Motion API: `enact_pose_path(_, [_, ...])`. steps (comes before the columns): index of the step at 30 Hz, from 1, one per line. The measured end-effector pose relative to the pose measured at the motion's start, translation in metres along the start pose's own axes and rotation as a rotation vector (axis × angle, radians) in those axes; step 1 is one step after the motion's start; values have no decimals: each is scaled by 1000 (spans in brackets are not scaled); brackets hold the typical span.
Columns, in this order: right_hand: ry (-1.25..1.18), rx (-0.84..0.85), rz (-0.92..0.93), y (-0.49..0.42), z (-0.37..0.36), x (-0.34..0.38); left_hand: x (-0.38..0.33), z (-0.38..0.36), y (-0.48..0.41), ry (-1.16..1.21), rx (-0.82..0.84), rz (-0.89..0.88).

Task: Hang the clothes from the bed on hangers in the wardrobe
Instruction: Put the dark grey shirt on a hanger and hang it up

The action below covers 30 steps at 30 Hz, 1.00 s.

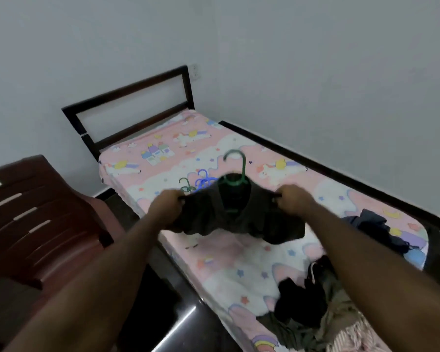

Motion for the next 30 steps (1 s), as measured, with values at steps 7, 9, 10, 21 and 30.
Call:
enact_pose_path(7, [-85, -209, 169, 10, 127, 93, 25, 153, 21, 66, -252, -60])
enact_pose_path(9, [-173, -318, 222, 22, 146, 120, 37, 178, 41, 109, -328, -54])
enact_pose_path(10, [-195, -326, 249, 31, 152, 135, 45, 191, 55, 107, -357, -49])
enact_pose_path(21, [-566, -147, 445, 104, 116, 282, 183, 309, 233, -5, -465, 74])
enact_pose_path(30, [-621, 214, 878, 171, 25, 530, 344, 368, 459, -140, -646, 517])
Point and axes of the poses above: each hand's wrist, its own y-axis away from the middle knuckle, its own z-axis out of the back of the hand, x = y × z, the point moved 3 cm from there along -y, towards the middle knuckle, and after that the axes turned 9 degrees about -y, right-handed, at the moved point
